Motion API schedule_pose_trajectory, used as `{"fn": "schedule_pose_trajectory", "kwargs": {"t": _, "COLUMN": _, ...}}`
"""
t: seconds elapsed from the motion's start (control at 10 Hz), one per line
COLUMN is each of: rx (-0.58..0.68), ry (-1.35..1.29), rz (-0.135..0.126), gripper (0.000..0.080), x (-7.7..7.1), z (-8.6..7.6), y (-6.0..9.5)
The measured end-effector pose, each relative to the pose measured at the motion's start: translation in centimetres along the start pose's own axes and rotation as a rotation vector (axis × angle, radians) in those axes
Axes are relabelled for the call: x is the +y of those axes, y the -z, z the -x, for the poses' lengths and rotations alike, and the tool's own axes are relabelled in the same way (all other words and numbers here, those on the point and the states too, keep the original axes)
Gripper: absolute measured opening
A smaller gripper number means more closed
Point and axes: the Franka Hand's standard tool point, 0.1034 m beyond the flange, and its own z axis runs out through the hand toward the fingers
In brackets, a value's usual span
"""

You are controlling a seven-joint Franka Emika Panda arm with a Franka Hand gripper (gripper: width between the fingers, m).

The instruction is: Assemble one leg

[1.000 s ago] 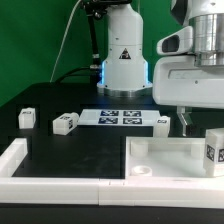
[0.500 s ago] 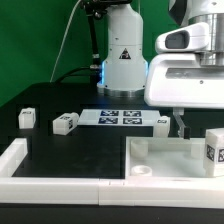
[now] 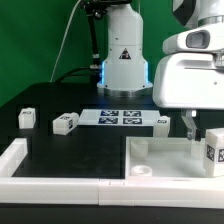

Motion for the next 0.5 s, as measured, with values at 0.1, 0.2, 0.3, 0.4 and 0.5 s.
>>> {"fn": "schedule_pose_trajectory", "kwargs": {"t": 0.1, "rx": 0.000, "ry": 0.000, "rz": 0.000, "gripper": 0.0637, "x": 0.01, "z": 0.00, "y": 0.00}}
{"fn": "schedule_pose_trajectory", "kwargs": {"t": 0.2, "rx": 0.000, "ry": 0.000, "rz": 0.000, "gripper": 0.0468, "x": 0.02, "z": 0.00, "y": 0.00}}
{"fn": "schedule_pose_trajectory", "kwargs": {"t": 0.3, "rx": 0.001, "ry": -0.001, "rz": 0.000, "gripper": 0.0292, "x": 0.01, "z": -0.02, "y": 0.02}}
{"fn": "schedule_pose_trajectory", "kwargs": {"t": 0.4, "rx": 0.001, "ry": -0.049, "rz": -0.001, "gripper": 0.0295, "x": 0.00, "z": -0.04, "y": 0.03}}
{"fn": "schedule_pose_trajectory", "kwargs": {"t": 0.5, "rx": 0.002, "ry": -0.053, "rz": 0.000, "gripper": 0.0295, "x": 0.01, "z": -0.07, "y": 0.04}}
